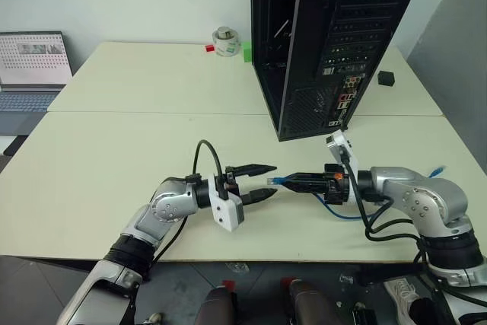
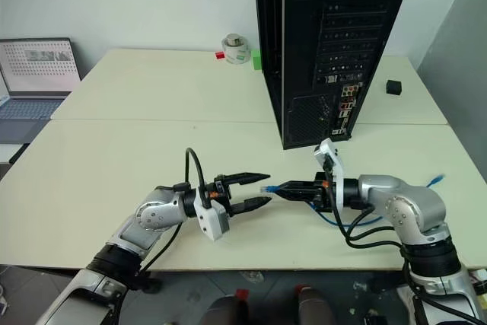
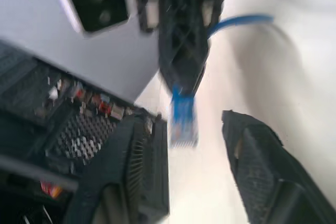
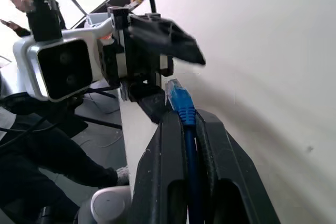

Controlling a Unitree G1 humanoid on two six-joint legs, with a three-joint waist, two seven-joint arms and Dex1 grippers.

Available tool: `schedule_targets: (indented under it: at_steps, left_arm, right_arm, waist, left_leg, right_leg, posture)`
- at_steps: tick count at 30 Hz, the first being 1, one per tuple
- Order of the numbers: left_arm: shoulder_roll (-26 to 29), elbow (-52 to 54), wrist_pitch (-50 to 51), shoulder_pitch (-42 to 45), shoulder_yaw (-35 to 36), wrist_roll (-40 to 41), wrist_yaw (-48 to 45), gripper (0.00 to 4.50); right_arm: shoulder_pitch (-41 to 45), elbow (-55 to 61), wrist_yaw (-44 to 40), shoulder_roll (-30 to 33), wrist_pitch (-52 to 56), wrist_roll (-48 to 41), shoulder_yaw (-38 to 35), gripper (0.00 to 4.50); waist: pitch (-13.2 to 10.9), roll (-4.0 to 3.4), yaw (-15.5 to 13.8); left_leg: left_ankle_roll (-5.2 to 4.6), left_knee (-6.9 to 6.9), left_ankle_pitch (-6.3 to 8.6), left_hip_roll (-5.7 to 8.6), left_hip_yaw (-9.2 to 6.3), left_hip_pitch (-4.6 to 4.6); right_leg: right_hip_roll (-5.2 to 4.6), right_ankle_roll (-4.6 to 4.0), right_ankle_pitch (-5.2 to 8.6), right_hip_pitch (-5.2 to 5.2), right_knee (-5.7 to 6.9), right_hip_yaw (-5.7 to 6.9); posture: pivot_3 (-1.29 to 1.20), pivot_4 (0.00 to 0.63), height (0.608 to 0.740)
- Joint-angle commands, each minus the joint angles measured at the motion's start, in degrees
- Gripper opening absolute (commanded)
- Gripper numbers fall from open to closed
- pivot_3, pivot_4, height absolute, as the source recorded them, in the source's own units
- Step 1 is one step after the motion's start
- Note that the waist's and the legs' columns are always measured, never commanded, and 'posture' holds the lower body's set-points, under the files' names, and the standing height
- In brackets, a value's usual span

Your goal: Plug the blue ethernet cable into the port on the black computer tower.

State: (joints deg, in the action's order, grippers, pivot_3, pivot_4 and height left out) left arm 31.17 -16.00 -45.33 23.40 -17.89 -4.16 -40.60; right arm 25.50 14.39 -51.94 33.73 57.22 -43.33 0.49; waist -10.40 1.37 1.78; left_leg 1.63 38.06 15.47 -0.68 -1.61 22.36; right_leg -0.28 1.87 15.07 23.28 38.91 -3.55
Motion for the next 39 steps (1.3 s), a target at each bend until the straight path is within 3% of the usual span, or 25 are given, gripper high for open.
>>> schedule_targets:
  at_steps: [1, 4, 9, 14, 18, 23, 39]
  left_arm:
    - [-0.4, 5.1, 20.1, -2.9, 1.9, 9.9, -3.7, 3.46]
    - [-2.5, 12.2, 33.9, -3.7, 3.4, 16.0, -2.9, 4.17]
    - [-6.2, 20.0, 49.3, -1.6, 3.2, 18.5, -0.8, 4.17]
    - [-15.1, 21.7, 58.3, 5.1, 2.1, 14.7, 8.1, 4.17]
    - [-20.4, 20.9, 61.5, 9.4, 1.1, 10.1, 13.9, 4.17]
    - [-22.5, 21.5, 63.5, 10.9, 0.0, 8.2, 14.5, 4.17]
    - [-24.4, 21.6, 66.4, 11.8, 1.4, 7.2, 15.6, 4.17]
  right_arm:
    - [-1.7, 2.9, 3.6, 2.5, -4.0, 1.7, -6.6, 0.0]
    - [-2.4, 2.9, 9.6, 2.8, -9.5, 7.2, -9.1, 0.0]
    - [-2.0, 2.4, 18.8, 0.5, -16.2, 14.6, -10.4, 0.0]
    - [-0.6, 1.4, 30.9, -3.5, -23.2, 25.4, -8.6, 0.0]
    - [0.6, 0.1, 35.8, -5.8, -25.2, 29.4, -8.9, 0.0]
    - [2.1, -1.3, 37.8, -7.3, -25.4, 30.6, -9.1, 0.0]
    - [5.6, -8.0, 41.5, -13.0, -27.9, 33.8, -8.2, 0.0]
  waist:
    - [0.0, 0.0, 0.0]
    - [0.0, 0.0, 0.1]
    - [0.0, 0.0, 0.0]
    - [0.0, 0.0, 0.0]
    - [0.0, 0.0, 0.0]
    - [0.0, -0.01, 0.1]
    - [0.0, -0.01, 0.0]
  left_leg:
    - [0.0, 0.0, 0.0, 0.0, 0.0, 0.0]
    - [0.0, 0.0, 0.0, -0.01, -0.05, 0.06]
    - [0.01, 0.02, 0.0, 0.02, -0.05, 0.1]
    - [0.01, 0.03, -0.01, 0.04, -0.03, 0.1]
    - [0.01, 0.0, -0.01, 0.07, 0.0, 0.09]
    - [0.02, -0.01, -0.01, 0.07, 0.05, 0.06]
    - [0.02, -0.01, -0.01, 0.05, 0.07, 0.07]
  right_leg:
    - [0.0, 0.0, 0.0, 0.0, 0.0, 0.01]
    - [0.01, 0.01, 0.01, 0.03, 0.0, 0.04]
    - [0.01, 0.02, 0.01, 0.04, 0.0, 0.04]
    - [0.03, 0.01, 0.0, 0.04, 0.02, 0.01]
    - [0.04, 0.01, 0.0, 0.06, -0.01, -0.07]
    - [0.05, 0.01, 0.0, 0.07, 0.01, -0.12]
    - [0.04, 0.01, 0.0, 0.08, 0.01, -0.14]
  posture:
    - [0.0, 0.15, 0.74]
    - [0.0, 0.15, 0.74]
    - [0.0, 0.15, 0.74]
    - [0.0, 0.15, 0.74]
    - [0.0, 0.15, 0.74]
    - [0.0, 0.15, 0.74]
    - [0.0, 0.15, 0.74]
